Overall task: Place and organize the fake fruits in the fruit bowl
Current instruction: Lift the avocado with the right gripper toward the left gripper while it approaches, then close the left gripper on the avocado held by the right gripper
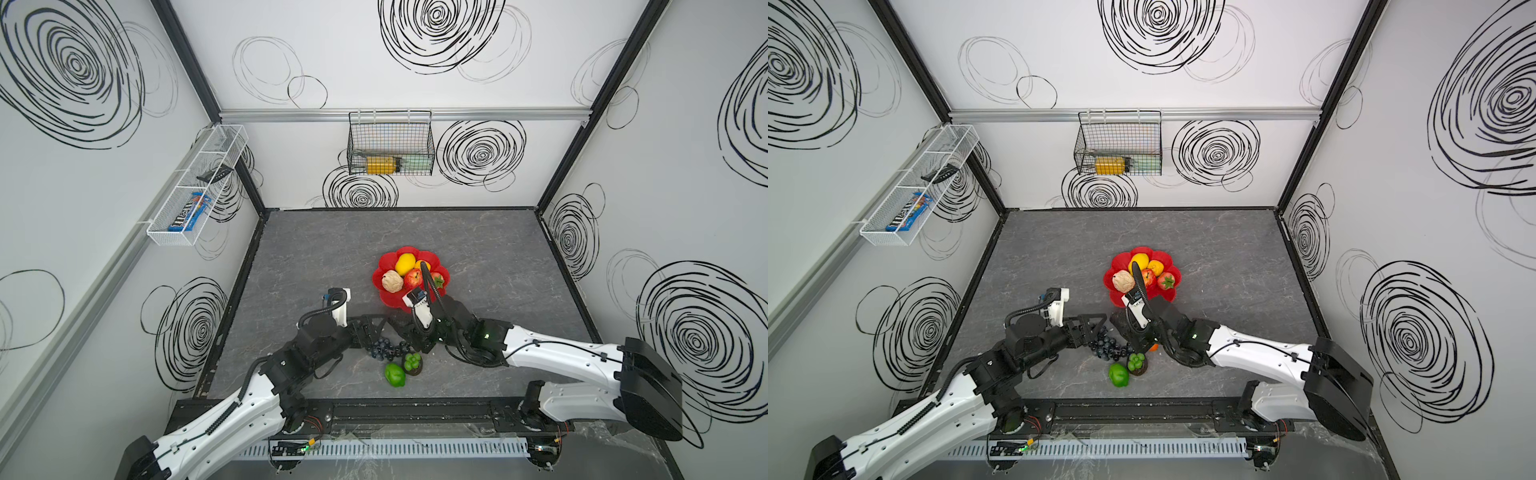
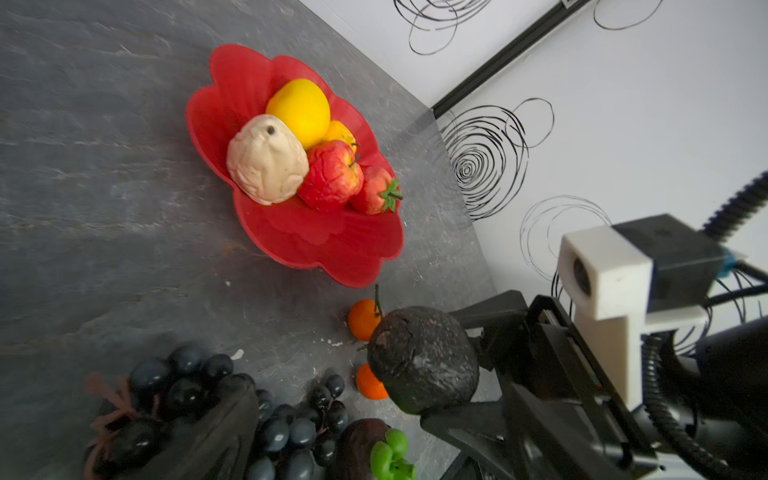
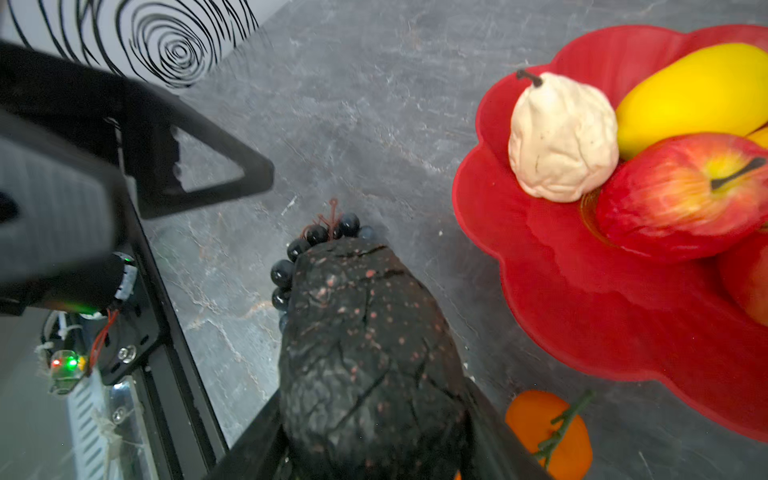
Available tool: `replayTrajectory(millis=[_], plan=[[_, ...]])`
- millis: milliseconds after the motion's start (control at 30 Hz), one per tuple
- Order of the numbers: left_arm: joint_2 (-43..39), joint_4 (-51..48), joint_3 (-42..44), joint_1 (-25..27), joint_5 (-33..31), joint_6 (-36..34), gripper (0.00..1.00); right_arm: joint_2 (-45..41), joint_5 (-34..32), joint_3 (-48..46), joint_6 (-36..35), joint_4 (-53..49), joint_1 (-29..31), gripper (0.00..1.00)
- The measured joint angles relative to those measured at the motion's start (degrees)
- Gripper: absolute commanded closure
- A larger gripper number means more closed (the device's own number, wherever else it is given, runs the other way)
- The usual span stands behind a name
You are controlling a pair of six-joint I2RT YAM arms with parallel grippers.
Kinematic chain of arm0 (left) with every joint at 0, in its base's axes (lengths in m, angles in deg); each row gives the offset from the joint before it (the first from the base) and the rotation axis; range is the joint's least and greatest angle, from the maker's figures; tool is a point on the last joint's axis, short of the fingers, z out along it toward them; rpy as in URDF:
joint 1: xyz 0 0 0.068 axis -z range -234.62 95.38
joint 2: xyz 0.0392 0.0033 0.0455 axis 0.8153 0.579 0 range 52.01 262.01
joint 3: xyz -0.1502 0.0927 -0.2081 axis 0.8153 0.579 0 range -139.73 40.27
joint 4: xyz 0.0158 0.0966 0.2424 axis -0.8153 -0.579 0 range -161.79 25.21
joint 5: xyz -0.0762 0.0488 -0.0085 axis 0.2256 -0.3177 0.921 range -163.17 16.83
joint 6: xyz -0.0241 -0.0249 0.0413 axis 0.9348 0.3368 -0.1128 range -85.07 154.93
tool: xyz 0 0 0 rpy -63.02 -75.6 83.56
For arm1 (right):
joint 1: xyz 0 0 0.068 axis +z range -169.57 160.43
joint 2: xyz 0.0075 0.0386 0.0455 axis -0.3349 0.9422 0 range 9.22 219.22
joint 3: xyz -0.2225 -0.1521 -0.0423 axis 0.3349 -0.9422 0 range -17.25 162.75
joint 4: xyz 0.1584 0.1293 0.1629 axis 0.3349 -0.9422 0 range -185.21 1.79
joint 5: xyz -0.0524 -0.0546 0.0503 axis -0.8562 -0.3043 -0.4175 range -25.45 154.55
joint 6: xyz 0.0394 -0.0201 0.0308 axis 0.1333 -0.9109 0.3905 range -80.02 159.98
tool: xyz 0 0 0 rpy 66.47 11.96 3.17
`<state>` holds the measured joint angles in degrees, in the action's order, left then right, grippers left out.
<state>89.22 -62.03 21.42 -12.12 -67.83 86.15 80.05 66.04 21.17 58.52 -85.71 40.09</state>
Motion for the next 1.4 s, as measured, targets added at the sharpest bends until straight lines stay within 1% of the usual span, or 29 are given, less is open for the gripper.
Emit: replayTrajectory(millis=[167,367,600,833,1233,1333,1400], plan=[[3.4,4.2,0.0,2.5,1.1,1.5,0.03,-1.2,2.2,-2.1,1.8,4.7,0.1,0.43],[4.4,7.3,0.0,3.0,1.4,3.1,0.0,-1.7,3.4,-3.8,2.8,8.3,1.7,0.43],[5.5,9.4,0.0,3.2,2.4,4.2,0.09,-2.6,3.1,-4.5,3.3,11.4,3.9,0.43],[6.4,11.1,0.0,4.5,3.7,5.1,0.21,-3.5,0.6,-5.4,3.3,13.9,5.4,0.43],[8.3,12.3,-0.4,5.8,4.6,5.4,0.37,-3.5,-3.5,-5.6,3.3,14.3,6.6,0.42],[8.6,12.1,-0.6,5.8,4.5,5.3,0.4,-3.5,-4.2,-5.6,3.3,14.3,6.8,0.39],[8.9,11.5,-1.2,5.8,4.5,4.9,0.4,-3.7,-4.5,-5.6,3.3,14.3,6.9,0.35]])
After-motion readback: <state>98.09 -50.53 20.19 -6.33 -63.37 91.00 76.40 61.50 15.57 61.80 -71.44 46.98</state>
